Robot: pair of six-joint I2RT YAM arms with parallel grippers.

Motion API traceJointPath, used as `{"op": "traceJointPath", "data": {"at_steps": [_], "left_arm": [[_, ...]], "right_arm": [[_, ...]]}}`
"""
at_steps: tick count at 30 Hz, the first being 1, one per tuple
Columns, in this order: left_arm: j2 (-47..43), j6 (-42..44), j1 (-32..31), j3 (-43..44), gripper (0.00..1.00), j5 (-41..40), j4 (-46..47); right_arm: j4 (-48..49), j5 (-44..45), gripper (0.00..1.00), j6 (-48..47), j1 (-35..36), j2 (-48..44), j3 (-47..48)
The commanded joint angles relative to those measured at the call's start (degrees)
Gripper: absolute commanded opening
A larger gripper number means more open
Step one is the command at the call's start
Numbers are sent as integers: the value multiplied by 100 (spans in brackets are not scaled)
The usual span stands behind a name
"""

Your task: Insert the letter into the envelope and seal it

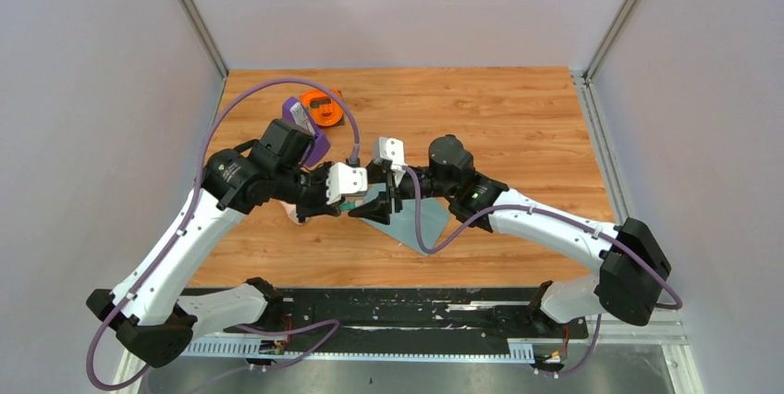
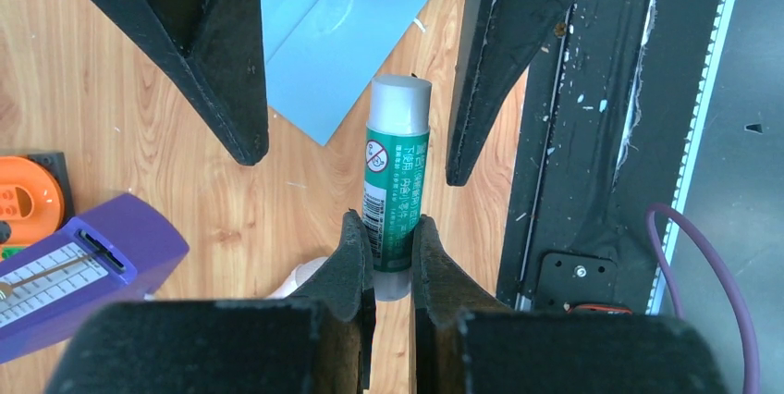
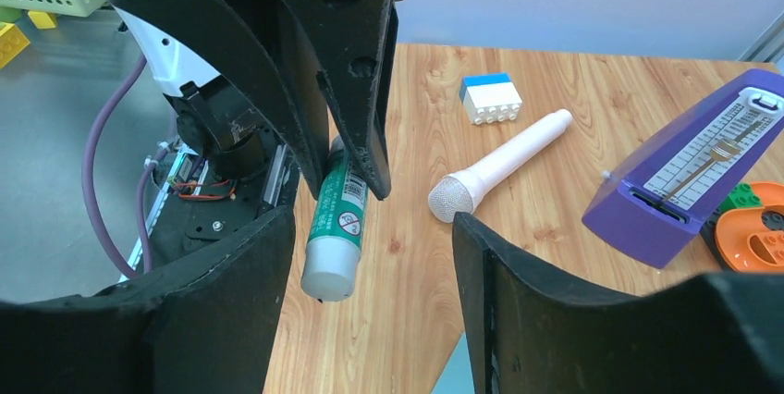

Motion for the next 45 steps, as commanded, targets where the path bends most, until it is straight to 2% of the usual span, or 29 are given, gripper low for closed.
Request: {"op": "traceJointPath", "data": {"at_steps": [1, 8, 13, 15, 19, 21, 22, 25, 27, 30, 41, 44, 45], "left_arm": [[-21, -114, -19, 216, 0, 21, 117], [18, -100, -23, 291, 0, 17, 147], [5, -69, -29, 276, 0, -19, 131], [2, -77, -34, 270, 0, -17, 141], [1, -89, -29, 346, 0, 28, 113], [-2, -39, -32, 463, 19, 55, 16], [-13, 43, -28, 512, 37, 47, -30], [-173, 381, -20, 779, 58, 64, -387], [-261, 854, -18, 922, 63, 224, -716], [-198, 968, -18, 1077, 68, 435, -1129], [116, 268, -88, 1077, 69, 546, -636], [173, 170, -163, 1069, 66, 585, -665], [178, 194, -170, 1066, 60, 577, -678]], "right_arm": [[26, -204, 64, -86, 42, 4, 142], [-84, -149, 47, -114, 86, 56, 246], [-308, -121, 28, -225, 121, 139, 400], [-305, -85, 16, -219, 134, 133, 407], [-427, 110, 0, -191, 151, 131, 460], [-519, 176, 0, -155, 123, 68, 459], [-528, 136, 0, -130, 99, -6, 432], [-646, 88, 0, -262, 75, -354, 317], [-669, 183, 0, -536, 111, -648, 165], [-638, 459, 0, -1002, 300, -1023, -76], [-573, 1039, 0, -1394, 658, -1141, -132], [-556, 1179, 0, -1398, 688, -1083, -86], [-543, 1194, 0, -1403, 691, -1082, -89]]}}
